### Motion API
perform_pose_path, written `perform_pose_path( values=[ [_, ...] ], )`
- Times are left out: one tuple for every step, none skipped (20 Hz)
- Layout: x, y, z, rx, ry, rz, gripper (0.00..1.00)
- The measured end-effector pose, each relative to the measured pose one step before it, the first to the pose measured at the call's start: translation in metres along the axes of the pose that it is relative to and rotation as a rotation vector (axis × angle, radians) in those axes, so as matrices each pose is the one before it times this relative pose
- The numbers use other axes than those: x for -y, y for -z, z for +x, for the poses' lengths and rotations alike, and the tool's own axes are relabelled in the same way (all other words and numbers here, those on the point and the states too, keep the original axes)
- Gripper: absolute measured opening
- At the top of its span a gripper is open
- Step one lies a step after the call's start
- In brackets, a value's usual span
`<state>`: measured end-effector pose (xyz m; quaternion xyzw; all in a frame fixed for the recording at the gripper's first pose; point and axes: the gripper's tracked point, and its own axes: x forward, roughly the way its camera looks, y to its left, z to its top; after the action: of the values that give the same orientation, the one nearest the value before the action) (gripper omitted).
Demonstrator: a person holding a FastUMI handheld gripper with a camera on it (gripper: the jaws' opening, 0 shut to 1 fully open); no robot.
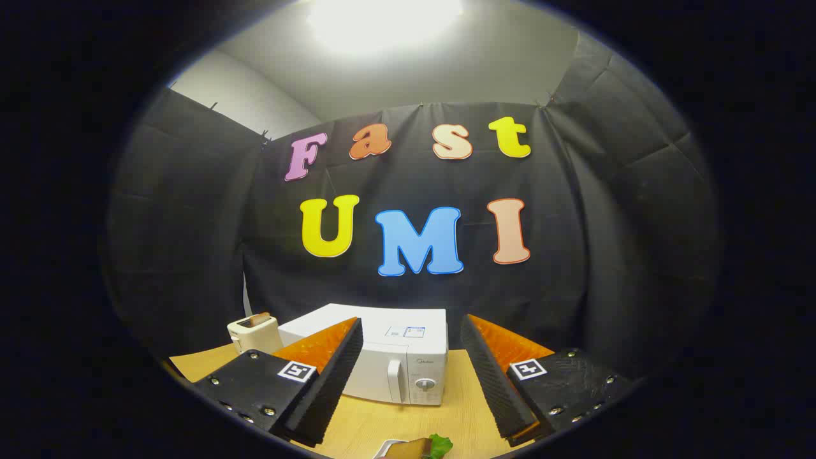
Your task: Open the microwave, put the food inside, and close the microwave door.
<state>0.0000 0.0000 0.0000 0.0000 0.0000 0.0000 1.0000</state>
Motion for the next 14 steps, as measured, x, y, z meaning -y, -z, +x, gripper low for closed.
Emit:
perform_pose_path(
  values=[
    [0.00003, 0.00146, 0.00063, -0.00143, -0.00224, 0.00054, 0.95],
    [0.00160, 0.00346, 0.00099, -0.00576, 0.00308, 0.00544, 0.95],
    [-0.00043, 0.00097, 0.00144, -0.00321, -0.00350, 0.00571, 0.95],
    [0.00078, 0.00321, 0.00187, -0.00825, -0.00022, -0.00084, 0.95],
    [0.00106, 0.00231, 0.00138, -0.00691, 0.00055, -0.00448, 0.95],
    [-0.00174, 0.00117, 0.00151, -0.00329, -0.00280, -0.00298, 0.95],
    [-0.00158, 0.00185, 0.00124, -0.00290, -0.00438, -0.00159, 0.95],
    [-0.00148, 0.00271, 0.00103, -0.00149, -0.00420, 0.00033, 0.95],
    [-0.00168, 0.00155, 0.00148, -0.00044, -0.00547, 0.00390, 0.95],
    [-0.00263, 0.00334, 0.00210, -0.00042, -0.00490, 0.00547, 0.95],
    [-0.00220, 0.00199, 0.00289, -0.00120, -0.00404, 0.00381, 0.95],
    [-0.00254, 0.00509, 0.00306, 0.00142, -0.00649, 0.00008, 0.95],
    [-0.00251, 0.00478, 0.00401, -0.00191, -0.00198, -0.00563, 0.95],
    [-0.00109, 0.00604, 0.00396, -0.00219, -0.00060, -0.00753, 0.95]
  ],
)
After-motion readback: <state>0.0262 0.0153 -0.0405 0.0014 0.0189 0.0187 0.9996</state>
